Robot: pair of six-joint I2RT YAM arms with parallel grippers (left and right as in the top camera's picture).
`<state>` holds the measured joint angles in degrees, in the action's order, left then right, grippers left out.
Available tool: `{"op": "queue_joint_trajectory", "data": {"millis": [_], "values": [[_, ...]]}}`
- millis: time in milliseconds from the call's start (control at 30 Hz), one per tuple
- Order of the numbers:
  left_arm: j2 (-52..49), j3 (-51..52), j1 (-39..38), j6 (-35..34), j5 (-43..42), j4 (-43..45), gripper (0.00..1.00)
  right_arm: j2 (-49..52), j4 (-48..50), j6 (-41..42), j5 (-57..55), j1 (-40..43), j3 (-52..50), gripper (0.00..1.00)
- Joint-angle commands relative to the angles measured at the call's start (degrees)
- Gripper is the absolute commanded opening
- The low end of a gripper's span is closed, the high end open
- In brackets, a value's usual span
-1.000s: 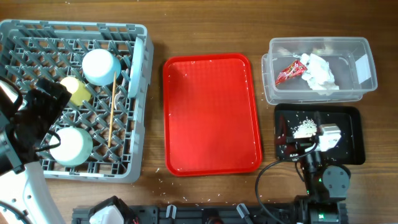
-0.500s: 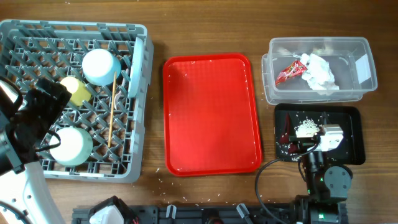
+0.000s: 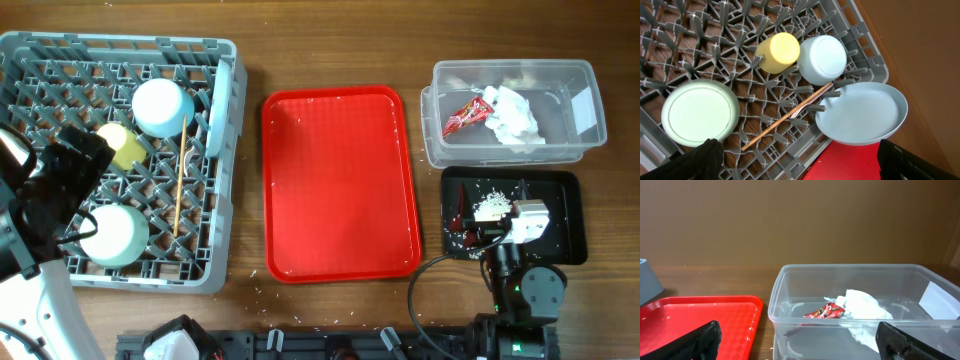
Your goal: Sort waste into correct bins and load items into the dishwasher rack
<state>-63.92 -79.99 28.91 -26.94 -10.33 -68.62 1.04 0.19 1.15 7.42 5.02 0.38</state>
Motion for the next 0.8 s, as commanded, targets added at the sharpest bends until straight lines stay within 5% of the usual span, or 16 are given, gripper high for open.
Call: {"op": "queue_joint_trajectory", "data": {"millis": [0,600,767], "values": [[0.1,-0.2,0.2,-0.5,-0.1,0.2,1.0,-0.8,0.1,-1.1,-1.0,-0.3,-0.1,1.0],[-0.1,-0.2,0.2,-0.5,0.0,0.0,1.0,-0.8,0.1,-1.1,-1.0,-0.3,-0.1,1.0],[1.5,5.1,-2.4,-0.3,1.4,-7.0,1.0,-0.8,0.2,-1.1,-1.0,-0.3,-0.1,1.0]]}}
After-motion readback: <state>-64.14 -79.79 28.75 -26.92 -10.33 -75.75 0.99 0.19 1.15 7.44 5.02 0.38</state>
